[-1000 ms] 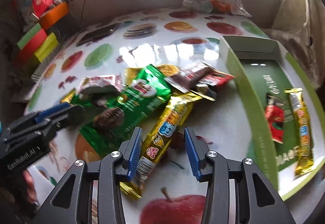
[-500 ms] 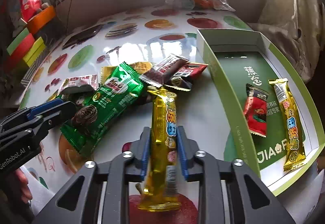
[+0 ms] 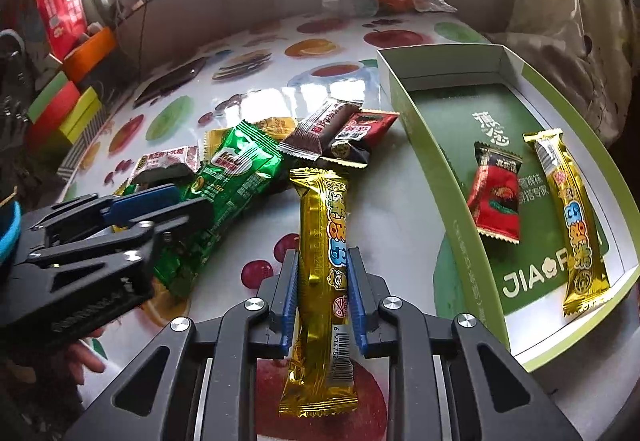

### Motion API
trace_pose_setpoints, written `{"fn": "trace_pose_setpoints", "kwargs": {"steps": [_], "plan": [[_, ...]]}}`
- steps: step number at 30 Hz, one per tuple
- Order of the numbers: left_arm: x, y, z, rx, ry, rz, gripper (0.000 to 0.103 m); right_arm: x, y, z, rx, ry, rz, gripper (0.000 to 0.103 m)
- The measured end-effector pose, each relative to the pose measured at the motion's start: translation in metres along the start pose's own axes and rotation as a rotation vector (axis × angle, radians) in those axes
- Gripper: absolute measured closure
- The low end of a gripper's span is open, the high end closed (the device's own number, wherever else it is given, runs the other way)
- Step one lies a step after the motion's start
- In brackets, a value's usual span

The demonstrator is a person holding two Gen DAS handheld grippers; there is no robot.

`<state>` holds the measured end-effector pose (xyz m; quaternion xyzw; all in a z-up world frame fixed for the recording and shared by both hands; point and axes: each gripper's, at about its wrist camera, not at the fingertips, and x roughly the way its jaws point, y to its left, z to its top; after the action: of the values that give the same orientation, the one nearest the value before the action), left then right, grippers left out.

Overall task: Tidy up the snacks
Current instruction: 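Grasp a gold wafer bar with the right tool while the left tool grasps a green Milo packet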

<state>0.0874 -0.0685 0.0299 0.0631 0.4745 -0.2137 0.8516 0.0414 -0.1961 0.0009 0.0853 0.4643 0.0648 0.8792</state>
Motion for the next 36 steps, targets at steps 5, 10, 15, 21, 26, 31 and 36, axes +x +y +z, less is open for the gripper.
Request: {"fn": "trace_pose_setpoints", "kwargs": {"steps": [5,10,15,21,26,31,36], "plan": [[0.002,-0.007,0.005,0.019,0.005,0.02,0.065,-0.003,-0.005,-0.002,0.02,-0.001,0.009,0.081],[0.008,-0.017,0.007,0.056,0.022,0.011,0.059,-0.004,-0.011,-0.003,0.039,-0.006,0.02,0.081],[0.012,-0.023,0.008,0.068,0.03,0.013,0.056,-0.005,-0.015,-0.004,0.05,-0.009,0.033,0.081],[0.018,-0.028,0.011,0.066,0.04,0.041,0.053,-0.006,-0.017,-0.004,0.058,-0.011,0.041,0.081],[0.022,-0.032,0.01,0.072,0.04,0.049,0.053,-0.006,-0.018,-0.004,0.063,-0.012,0.048,0.081],[0.023,-0.033,0.01,0.08,0.036,0.051,0.054,-0.006,-0.019,-0.005,0.065,-0.013,0.051,0.081],[0.022,-0.032,0.009,0.08,0.026,0.048,0.056,-0.006,-0.018,-0.005,0.065,-0.012,0.05,0.081]]}}
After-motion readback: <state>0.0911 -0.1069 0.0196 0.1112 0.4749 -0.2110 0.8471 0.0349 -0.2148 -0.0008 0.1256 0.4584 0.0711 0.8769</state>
